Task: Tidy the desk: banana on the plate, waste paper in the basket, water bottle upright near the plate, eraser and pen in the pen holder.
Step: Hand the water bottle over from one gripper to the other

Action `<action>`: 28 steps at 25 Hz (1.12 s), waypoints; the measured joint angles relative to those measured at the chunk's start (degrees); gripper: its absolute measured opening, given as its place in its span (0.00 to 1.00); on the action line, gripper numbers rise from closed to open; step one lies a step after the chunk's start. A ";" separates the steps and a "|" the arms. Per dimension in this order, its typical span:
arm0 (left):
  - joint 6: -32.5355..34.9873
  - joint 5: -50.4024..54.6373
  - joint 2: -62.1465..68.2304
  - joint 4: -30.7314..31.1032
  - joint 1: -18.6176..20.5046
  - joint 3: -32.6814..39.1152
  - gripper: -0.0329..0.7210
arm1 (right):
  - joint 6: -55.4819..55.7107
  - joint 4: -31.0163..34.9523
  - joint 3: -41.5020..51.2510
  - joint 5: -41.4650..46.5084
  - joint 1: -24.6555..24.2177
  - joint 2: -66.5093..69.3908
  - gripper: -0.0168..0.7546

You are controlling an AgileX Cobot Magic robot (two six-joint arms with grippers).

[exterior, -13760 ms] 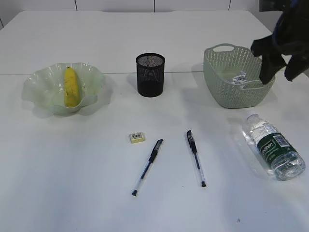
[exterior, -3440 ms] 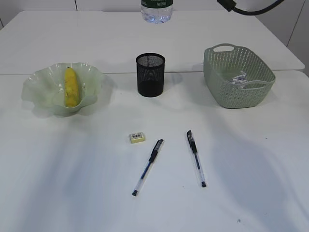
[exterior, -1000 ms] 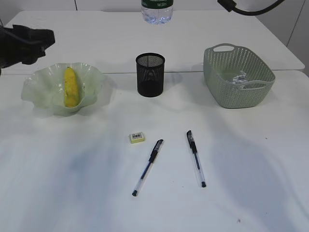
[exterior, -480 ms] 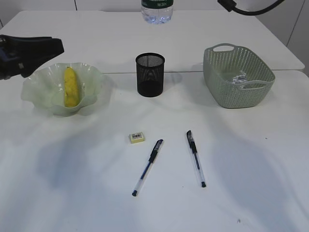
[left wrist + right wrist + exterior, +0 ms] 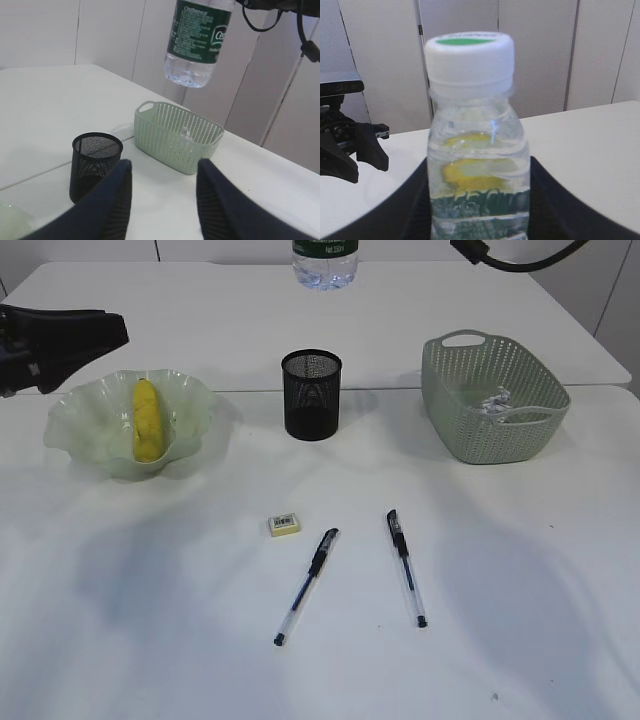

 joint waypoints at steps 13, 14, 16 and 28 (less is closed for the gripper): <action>-2.18 -0.10 0.00 13.86 0.09 -4.70 0.42 | 0.00 0.00 0.00 0.00 0.00 0.00 0.47; -2.79 -0.12 0.00 15.75 0.09 -5.79 0.42 | 0.00 0.00 0.00 0.00 0.00 0.00 0.47; -4.06 -0.34 0.00 18.63 0.09 -7.80 0.42 | 0.00 0.00 0.00 0.00 0.00 0.00 0.47; -4.55 -0.96 0.00 12.84 0.09 -12.80 0.38 | 0.00 0.00 0.00 0.00 0.00 0.00 0.47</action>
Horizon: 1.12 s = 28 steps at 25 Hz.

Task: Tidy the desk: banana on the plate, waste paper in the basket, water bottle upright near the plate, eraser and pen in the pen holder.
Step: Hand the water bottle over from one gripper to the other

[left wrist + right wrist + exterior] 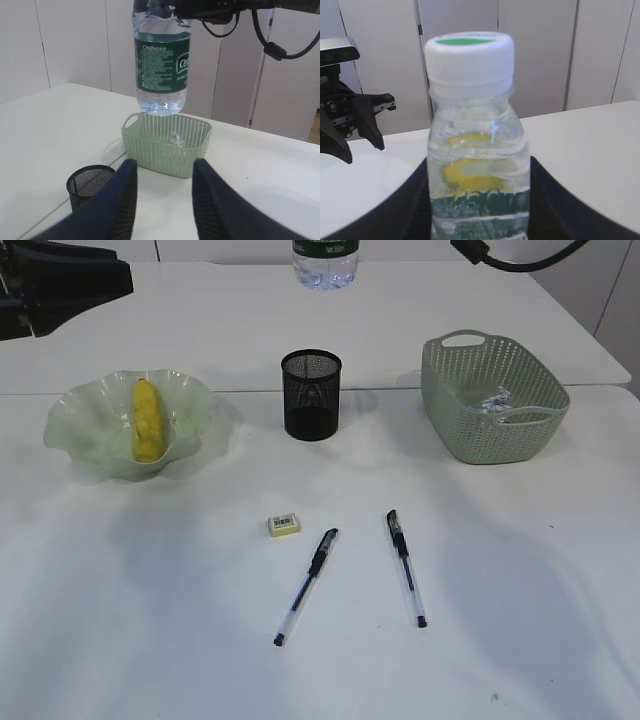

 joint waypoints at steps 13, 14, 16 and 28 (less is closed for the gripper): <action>0.00 0.00 0.00 -0.81 0.00 -0.02 0.37 | 3.13 0.10 0.00 0.00 0.00 0.00 0.47; 0.00 0.00 0.00 -0.82 0.00 -0.02 0.37 | 4.04 0.10 0.00 0.00 0.00 0.00 0.47; 0.00 0.00 0.02 -0.82 0.00 -0.02 0.37 | 5.01 0.10 0.00 0.00 0.00 0.00 0.47; 0.00 0.00 0.02 -1.24 0.00 -0.02 0.38 | 7.45 1.72 0.00 0.00 3.52 0.00 0.47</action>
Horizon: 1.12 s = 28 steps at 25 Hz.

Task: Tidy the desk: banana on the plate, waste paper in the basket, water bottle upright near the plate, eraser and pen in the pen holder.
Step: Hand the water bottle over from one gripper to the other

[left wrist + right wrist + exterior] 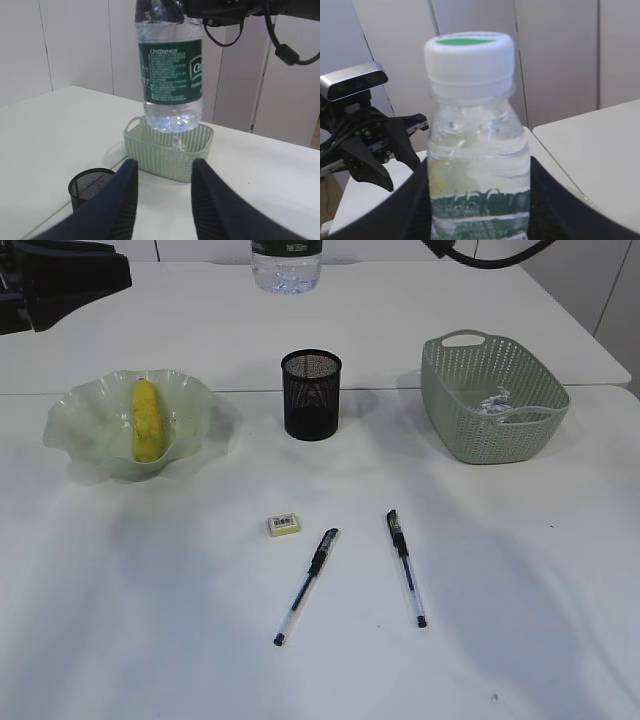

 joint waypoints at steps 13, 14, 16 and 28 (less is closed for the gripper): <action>-1.65 0.00 0.00 -7.75 0.00 0.00 0.81 | 3.45 0.09 0.00 0.00 5.58 0.00 0.47; -2.30 0.00 0.00 -7.78 0.00 0.00 0.82 | 3.56 0.09 0.00 0.00 5.83 0.00 0.47; -3.57 0.00 0.00 -7.88 0.00 0.00 0.82 | 3.59 0.09 0.00 0.00 6.49 0.00 0.47; -4.38 0.27 0.10 -9.67 -7.47 0.00 0.82 | 5.27 -1.54 0.00 0.00 9.08 0.00 0.47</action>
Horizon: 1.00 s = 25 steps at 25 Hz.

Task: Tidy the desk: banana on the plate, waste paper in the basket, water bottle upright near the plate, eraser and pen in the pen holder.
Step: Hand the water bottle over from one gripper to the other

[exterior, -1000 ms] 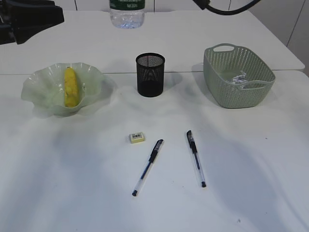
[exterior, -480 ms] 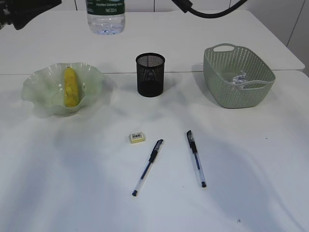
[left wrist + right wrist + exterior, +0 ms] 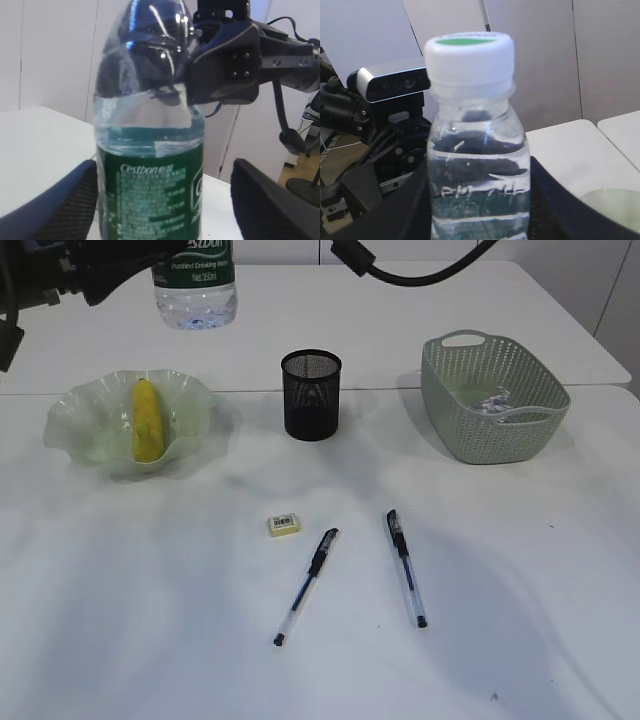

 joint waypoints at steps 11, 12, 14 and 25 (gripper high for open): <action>-0.49 1.50 0.10 -2.25 -2.16 0.00 0.83 | 3.81 -0.14 0.00 0.00 2.24 0.00 0.47; -0.49 1.50 0.10 -2.39 -2.29 0.00 0.83 | 3.91 -0.14 0.00 0.00 2.80 0.00 0.47; -0.49 1.50 0.10 -2.72 -2.38 0.00 0.83 | 4.02 -0.14 0.00 0.00 3.52 0.00 0.47; -1.40 1.50 0.18 -2.81 -2.64 0.00 0.80 | 4.13 -0.14 0.00 0.00 4.14 0.00 0.47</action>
